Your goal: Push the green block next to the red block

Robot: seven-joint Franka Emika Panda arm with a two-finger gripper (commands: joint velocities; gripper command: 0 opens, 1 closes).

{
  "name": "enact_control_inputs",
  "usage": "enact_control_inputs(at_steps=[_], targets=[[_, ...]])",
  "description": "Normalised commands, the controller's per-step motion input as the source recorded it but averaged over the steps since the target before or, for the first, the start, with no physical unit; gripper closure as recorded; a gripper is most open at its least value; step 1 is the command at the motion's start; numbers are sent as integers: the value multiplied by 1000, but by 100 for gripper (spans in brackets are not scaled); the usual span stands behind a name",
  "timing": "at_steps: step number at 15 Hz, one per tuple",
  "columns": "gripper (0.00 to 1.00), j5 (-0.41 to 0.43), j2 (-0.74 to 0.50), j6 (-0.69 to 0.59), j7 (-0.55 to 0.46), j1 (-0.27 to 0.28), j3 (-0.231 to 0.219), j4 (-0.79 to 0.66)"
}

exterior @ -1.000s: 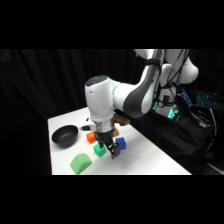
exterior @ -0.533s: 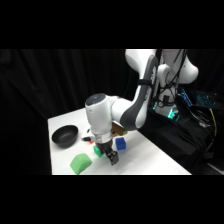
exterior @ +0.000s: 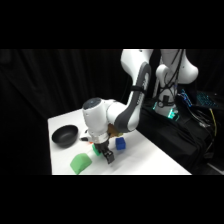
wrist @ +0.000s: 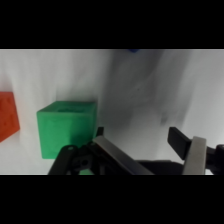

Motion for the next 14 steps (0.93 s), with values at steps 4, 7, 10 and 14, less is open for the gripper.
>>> enact_control_inputs(at_steps=[4,7,10,14], targets=[[0,-74,6,19,-28,-119,-80,113],[0,-92,-14,-24,-42,-111,-65,119],[0,-48,-96,-139,-85,-96,30,71],[0,14,-370,-448,-101,-37,121,-94]])
